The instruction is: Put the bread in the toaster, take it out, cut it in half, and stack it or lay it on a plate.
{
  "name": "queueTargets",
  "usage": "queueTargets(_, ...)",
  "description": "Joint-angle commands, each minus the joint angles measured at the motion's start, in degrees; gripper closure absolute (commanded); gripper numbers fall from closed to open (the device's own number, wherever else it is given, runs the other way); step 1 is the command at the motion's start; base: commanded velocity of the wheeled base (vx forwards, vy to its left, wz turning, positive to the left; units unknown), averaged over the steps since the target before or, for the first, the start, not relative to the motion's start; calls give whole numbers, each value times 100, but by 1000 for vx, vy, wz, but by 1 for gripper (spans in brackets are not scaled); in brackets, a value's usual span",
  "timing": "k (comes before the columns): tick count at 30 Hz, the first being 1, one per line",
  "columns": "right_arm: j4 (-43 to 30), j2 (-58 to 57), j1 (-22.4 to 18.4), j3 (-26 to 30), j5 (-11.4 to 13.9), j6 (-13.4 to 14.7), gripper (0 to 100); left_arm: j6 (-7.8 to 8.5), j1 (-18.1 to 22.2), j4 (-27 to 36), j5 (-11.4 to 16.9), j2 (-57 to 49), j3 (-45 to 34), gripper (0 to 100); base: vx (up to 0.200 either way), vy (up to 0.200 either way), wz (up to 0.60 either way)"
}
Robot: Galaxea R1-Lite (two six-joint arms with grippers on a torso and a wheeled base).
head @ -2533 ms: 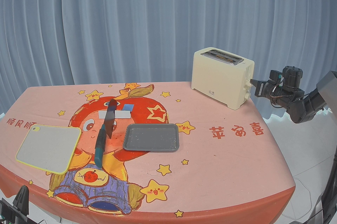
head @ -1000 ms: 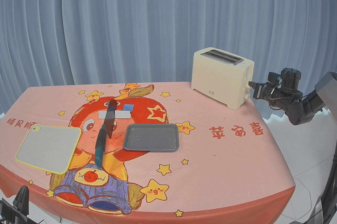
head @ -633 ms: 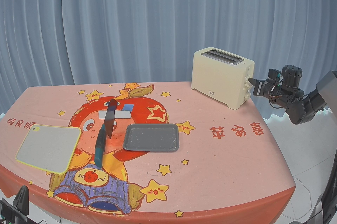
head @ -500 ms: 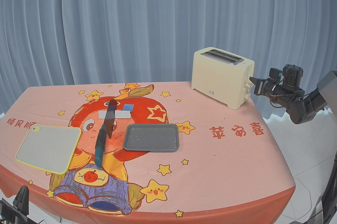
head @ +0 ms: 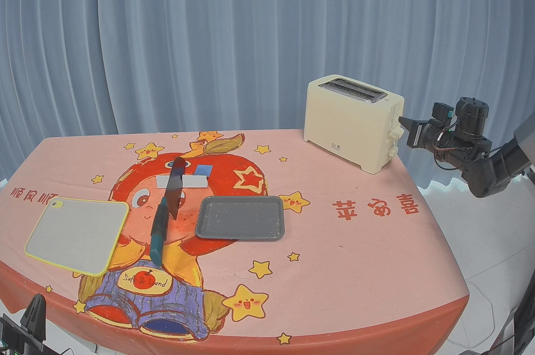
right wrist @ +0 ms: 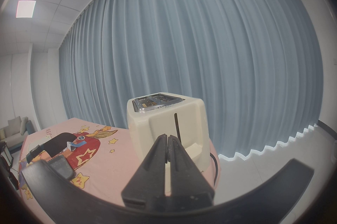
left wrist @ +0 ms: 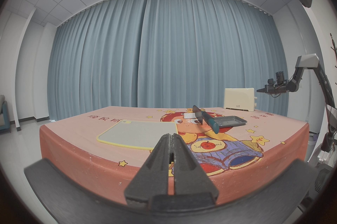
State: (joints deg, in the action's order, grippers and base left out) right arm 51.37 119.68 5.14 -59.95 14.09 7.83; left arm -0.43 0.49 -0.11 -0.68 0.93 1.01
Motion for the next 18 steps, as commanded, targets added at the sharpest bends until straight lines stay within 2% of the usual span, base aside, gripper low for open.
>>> queueTargets(1,13,-744,-5,493,-12,17,100,-1,4,-7,-2,-93,-101,100,0,0,0)
queueTargets(2,13,-972,4,704,-21,17,100,-1,4,-7,-2,-93,-101,100,0,0,0)
queueTargets(4,13,-999,4,731,-21,17,100,-1,4,-7,-2,-93,-101,100,0,0,0)
queueTargets(5,4,-1482,48,1144,-21,8,100,-1,-5,-7,-2,-93,-101,100,0,0,0)
queueTargets(6,-4,-1711,83,1311,-21,17,100,-1,-5,-7,-2,-93,-101,100,0,0,0)
queueTargets(10,-13,-2203,66,1645,-82,26,100,-1,4,-7,-2,-93,-101,100,0,0,0)
queueTargets(14,-4,-2660,-66,2058,-275,52,100,-1,-5,-7,-2,-93,-101,100,0,0,0)
queueTargets(18,-4,-2950,-304,2471,-223,96,100,-1,4,2,7,-93,-101,100,0,0,0)
